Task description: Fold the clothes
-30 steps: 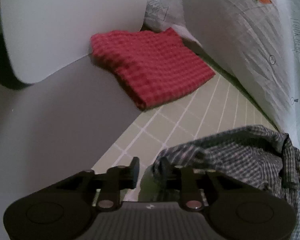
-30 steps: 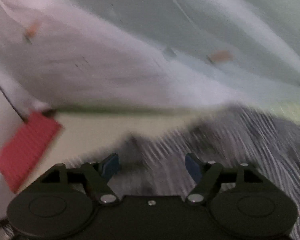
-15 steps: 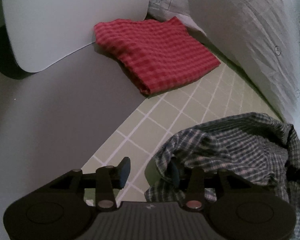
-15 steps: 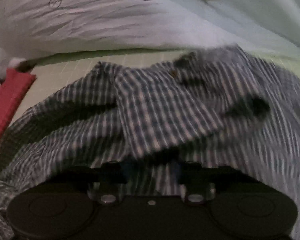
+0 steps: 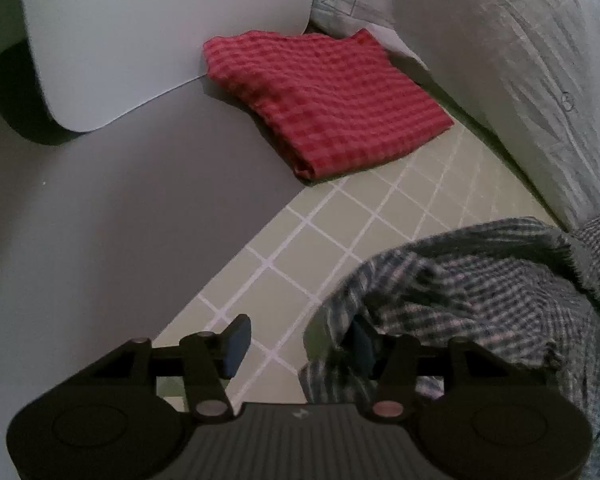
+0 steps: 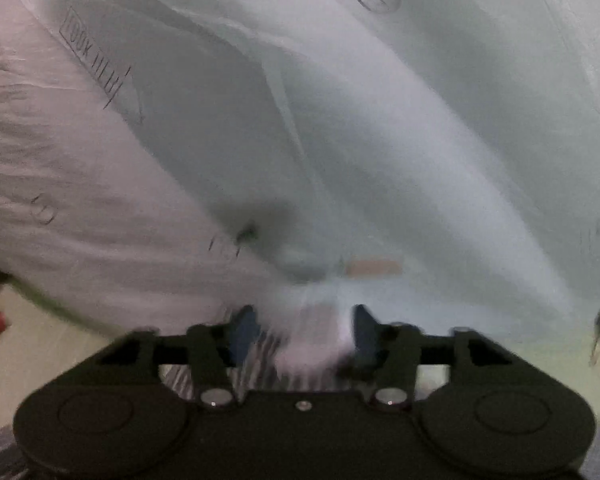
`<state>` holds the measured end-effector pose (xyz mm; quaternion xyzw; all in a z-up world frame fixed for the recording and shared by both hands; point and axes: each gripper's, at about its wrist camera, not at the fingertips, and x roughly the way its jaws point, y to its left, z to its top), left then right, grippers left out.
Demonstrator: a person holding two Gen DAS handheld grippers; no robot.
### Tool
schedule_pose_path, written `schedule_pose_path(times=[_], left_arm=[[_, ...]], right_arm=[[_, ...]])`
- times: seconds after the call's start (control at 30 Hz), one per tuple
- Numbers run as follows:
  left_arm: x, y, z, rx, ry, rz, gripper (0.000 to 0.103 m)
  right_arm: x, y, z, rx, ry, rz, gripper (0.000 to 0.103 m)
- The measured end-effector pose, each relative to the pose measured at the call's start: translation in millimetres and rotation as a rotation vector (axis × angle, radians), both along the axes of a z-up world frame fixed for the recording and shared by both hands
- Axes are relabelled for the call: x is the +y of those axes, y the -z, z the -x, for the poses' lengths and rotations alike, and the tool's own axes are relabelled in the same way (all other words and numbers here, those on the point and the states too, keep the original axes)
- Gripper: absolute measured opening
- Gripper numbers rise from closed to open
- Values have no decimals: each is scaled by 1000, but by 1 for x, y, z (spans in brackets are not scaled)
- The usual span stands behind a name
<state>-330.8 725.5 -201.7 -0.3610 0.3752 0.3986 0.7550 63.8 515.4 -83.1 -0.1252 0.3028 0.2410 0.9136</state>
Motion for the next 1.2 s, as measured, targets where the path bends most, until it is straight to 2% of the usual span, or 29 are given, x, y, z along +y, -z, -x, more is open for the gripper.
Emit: schedule_pose_path(times=[0.17, 0.33, 0.5, 0.57, 0.6, 0.63, 0.67, 0.73, 0.9, 1.0, 1.07, 1.13, 1.2], left_arm=[[-14, -1, 8, -66, 10, 89, 57], [-40, 0, 4, -100, 72, 137, 57], [-60, 10, -12, -71, 117, 147, 55], [-65, 10, -15, -47, 122, 117, 53], [-66, 9, -13, -40, 116, 102, 41], [-66, 7, -10, -35, 108, 89, 21], [-63, 7, -4, -38, 89, 97, 13], [-54, 5, 12, -58, 21, 109, 9], [-28, -13, 59, -12, -157, -13, 10], [-18, -24, 77, -12, -202, -44, 19], [-23, -34, 78, -7, -183, -88, 24], [-33, -43, 75, 2, -138, -133, 34], [-42, -47, 70, -17, -91, -143, 42]], right_arm=[[-42, 46, 67, 150, -19, 87, 83], [-81, 77, 132, 275, -18, 124, 85], [-109, 92, 176, 358, 7, 112, 86], [-116, 94, 187, 365, 7, 114, 86], [-118, 94, 188, 363, 8, 111, 86], [-120, 93, 189, 360, 9, 108, 86], [-122, 92, 190, 360, 11, 106, 86], [-126, 90, 193, 360, 16, 101, 86], [-137, 90, 199, 357, 32, 99, 87], [-140, 96, 201, 375, 34, 105, 87], [-140, 100, 203, 390, 30, 112, 87], [-137, 101, 206, 391, 14, 119, 87], [-133, 102, 209, 384, -5, 128, 88]])
